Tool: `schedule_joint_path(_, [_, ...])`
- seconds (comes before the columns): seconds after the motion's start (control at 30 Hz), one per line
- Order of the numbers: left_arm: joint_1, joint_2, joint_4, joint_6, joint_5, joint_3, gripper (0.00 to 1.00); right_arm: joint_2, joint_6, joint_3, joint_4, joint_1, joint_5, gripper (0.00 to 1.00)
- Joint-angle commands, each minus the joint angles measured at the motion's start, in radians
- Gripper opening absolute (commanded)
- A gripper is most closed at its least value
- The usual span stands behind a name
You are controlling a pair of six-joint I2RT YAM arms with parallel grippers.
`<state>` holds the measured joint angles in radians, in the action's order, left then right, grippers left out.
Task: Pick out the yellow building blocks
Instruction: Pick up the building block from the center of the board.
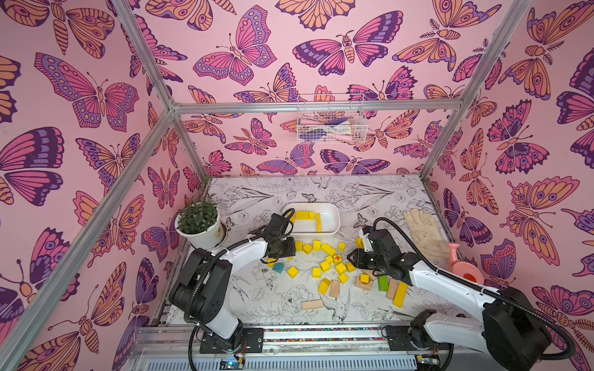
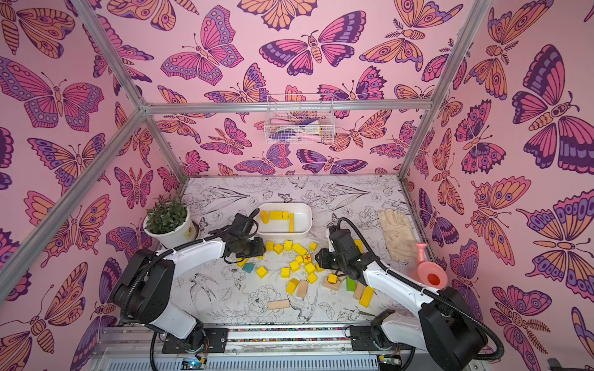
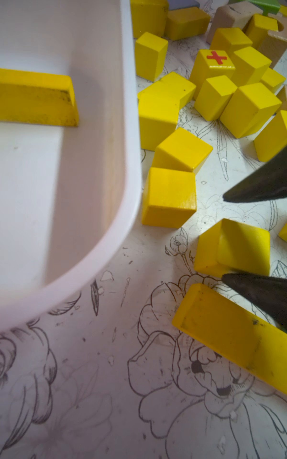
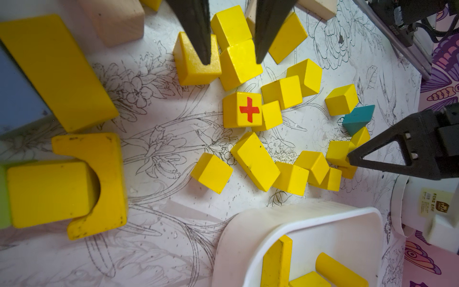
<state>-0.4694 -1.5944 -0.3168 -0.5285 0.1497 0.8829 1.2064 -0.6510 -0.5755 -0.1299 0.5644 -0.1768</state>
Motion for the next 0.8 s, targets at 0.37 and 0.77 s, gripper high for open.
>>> schedule_joint_path(0.37, [0.002,-0.063,-0.102,-0.008,-0.039,0.063,0.4,0.012,-0.006,-0.016,0.004,-0.005,0.008,0.31])
schedule_joint_path(0.77, [-0.002,-0.062,-0.105,-0.008,-0.042,0.065,0.23,0.009,-0.007,-0.014,0.004,-0.006,0.01,0.31])
